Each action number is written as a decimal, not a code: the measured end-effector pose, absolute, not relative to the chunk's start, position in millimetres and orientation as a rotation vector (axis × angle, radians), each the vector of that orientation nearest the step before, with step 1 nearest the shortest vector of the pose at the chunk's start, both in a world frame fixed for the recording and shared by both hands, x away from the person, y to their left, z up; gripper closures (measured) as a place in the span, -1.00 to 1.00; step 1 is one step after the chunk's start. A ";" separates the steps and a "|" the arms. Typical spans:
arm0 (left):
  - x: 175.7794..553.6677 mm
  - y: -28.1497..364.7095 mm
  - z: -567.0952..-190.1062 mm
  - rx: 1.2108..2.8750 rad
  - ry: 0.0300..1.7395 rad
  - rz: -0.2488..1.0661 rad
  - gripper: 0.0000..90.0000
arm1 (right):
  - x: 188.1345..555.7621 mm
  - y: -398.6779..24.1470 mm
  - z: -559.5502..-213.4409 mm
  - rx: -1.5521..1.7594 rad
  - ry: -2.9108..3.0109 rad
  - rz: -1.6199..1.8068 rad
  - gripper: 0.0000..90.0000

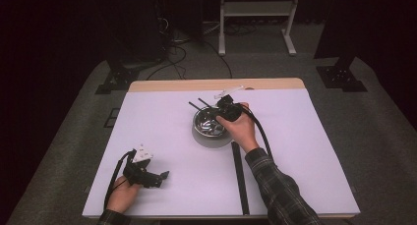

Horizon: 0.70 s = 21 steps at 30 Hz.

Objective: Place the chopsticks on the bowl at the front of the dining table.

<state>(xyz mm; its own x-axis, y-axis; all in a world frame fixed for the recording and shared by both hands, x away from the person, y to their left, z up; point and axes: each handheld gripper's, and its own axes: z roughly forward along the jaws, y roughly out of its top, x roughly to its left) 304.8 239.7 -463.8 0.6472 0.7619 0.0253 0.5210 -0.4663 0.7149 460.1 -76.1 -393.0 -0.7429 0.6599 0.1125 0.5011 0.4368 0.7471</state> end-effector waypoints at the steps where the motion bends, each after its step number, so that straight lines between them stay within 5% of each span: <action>1: 304.8 239.6 -463.8 2.174 0.993 0.450 -1.00 | 462.2 -75.8 -395.2 1.025 2.492 1.187 0.91; 21: 304.7 239.5 -463.9 2.171 0.994 0.450 -1.00 | 471.4 -64.0 -402.6 1.046 2.510 1.136 0.91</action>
<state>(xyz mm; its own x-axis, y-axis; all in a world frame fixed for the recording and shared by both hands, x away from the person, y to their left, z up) 304.7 239.5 -463.9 0.6457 0.7632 0.0236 0.5214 -0.4632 0.7167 471.4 -64.0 -402.6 -0.7317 0.6732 0.1068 0.5245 0.4560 0.7190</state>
